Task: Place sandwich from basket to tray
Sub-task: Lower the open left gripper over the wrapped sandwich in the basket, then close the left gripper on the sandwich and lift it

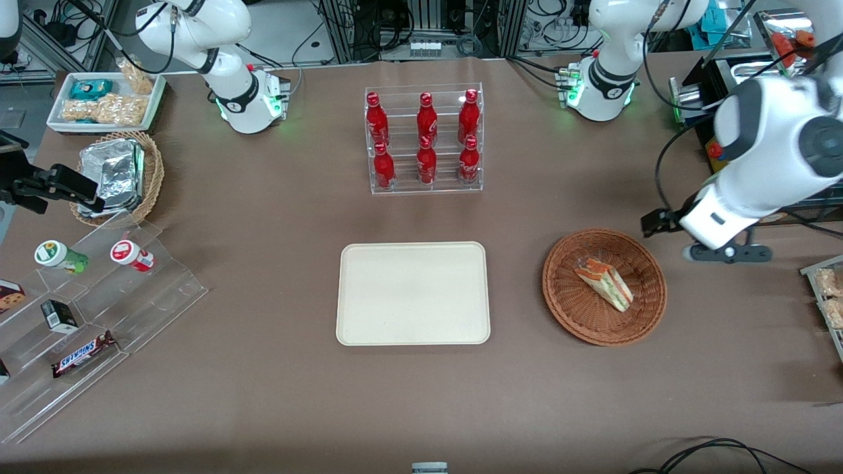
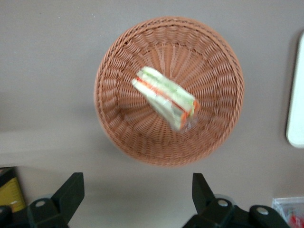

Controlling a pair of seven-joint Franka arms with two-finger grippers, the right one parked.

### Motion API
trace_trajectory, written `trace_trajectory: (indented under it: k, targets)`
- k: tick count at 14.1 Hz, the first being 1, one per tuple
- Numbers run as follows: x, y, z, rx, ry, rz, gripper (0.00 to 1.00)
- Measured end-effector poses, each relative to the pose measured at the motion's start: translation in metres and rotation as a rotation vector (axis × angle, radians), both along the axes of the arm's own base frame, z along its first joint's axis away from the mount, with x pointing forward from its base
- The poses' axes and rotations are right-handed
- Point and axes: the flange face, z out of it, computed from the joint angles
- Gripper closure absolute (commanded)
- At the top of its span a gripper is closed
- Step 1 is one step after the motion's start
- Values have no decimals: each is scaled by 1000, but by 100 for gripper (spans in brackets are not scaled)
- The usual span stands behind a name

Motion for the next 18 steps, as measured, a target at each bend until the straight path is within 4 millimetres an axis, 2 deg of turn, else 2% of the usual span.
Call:
trace_trajectory:
  k: [3, 7, 11, 16, 17, 18]
  targets:
    - [-6, -13, -38, 3, -49, 157, 0]
    - [-6, -30, -71, 5, -60, 445, 0]
    - [5, -53, -102, 6, -51, 707, 0]
    - [22, -55, -137, 26, -8, 852, 0]
    - [22, -55, -144, 32, 2, 860, 3]
    - [23, -54, -149, 37, 10, 874, 18]
